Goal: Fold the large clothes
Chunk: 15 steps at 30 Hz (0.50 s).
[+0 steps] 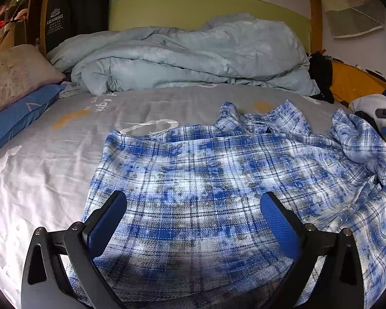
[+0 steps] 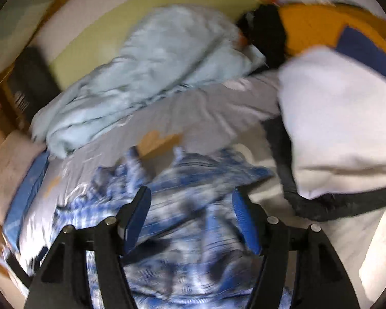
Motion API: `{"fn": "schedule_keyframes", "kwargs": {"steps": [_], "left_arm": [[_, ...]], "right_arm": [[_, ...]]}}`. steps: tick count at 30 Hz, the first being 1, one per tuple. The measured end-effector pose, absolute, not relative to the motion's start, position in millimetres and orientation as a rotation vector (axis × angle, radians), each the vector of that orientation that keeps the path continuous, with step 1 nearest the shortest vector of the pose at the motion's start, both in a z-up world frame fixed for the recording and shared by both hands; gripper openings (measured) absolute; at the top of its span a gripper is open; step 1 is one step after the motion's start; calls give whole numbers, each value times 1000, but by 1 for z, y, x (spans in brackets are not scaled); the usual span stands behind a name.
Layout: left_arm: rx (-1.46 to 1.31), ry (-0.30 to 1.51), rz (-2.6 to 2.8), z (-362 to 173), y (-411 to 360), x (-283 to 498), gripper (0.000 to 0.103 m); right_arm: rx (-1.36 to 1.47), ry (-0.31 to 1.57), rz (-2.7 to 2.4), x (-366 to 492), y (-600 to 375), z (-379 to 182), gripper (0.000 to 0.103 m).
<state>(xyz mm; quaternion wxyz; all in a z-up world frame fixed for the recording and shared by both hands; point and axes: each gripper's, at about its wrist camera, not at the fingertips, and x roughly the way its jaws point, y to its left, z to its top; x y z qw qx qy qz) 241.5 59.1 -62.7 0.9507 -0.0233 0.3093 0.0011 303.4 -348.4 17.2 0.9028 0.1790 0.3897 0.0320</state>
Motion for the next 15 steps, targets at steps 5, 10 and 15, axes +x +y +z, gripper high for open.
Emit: {"fn": "schedule_keyframes", "kwargs": {"steps": [5, 10, 15], "left_arm": [[-49, 632, 2, -63, 60, 242, 103], [-51, 637, -1, -63, 60, 243, 103], [-55, 640, -1, -64, 60, 243, 103]], "right_arm": [[534, 896, -20, 321, -376, -15, 67], [638, 842, -34, 323, -384, -20, 67], [565, 802, -8, 338, -370, -26, 56]]}}
